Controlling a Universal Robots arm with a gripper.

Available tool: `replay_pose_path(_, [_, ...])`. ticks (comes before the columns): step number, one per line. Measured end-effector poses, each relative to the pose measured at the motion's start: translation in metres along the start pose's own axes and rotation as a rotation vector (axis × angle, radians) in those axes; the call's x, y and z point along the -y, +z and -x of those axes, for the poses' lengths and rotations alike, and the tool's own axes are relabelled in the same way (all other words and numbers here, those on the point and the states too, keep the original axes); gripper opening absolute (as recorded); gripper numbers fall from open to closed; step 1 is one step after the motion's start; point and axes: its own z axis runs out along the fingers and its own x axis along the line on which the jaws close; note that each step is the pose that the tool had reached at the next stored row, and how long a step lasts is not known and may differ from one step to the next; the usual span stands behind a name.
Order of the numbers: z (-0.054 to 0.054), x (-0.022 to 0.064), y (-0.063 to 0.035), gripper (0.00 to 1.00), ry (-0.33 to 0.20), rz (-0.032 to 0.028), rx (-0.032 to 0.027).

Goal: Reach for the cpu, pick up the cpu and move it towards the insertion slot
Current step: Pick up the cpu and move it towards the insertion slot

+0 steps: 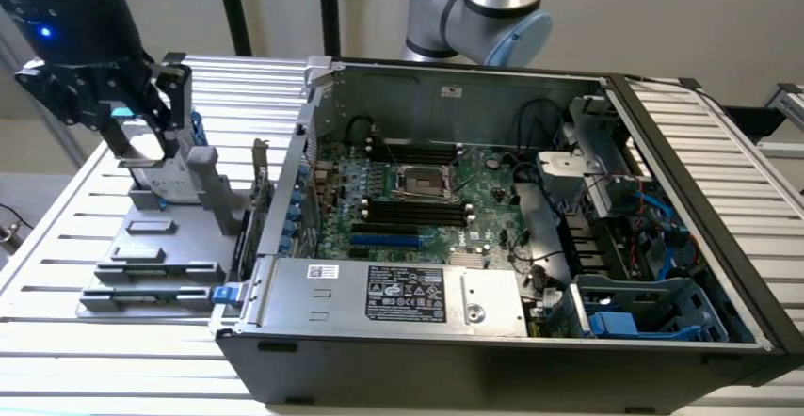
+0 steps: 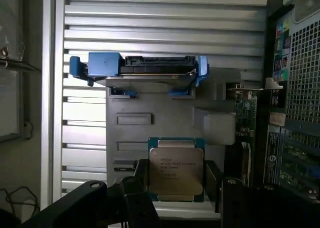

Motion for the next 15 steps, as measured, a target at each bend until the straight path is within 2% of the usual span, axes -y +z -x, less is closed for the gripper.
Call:
replay_pose_path(9, [0.041,0.0006,-0.0173,0.55,0.000,0.0213,-0.0010])
replay_pose_path(15, [0.068,0.0010,-0.0303,0.55,-0.001,0.0390,-0.0011])
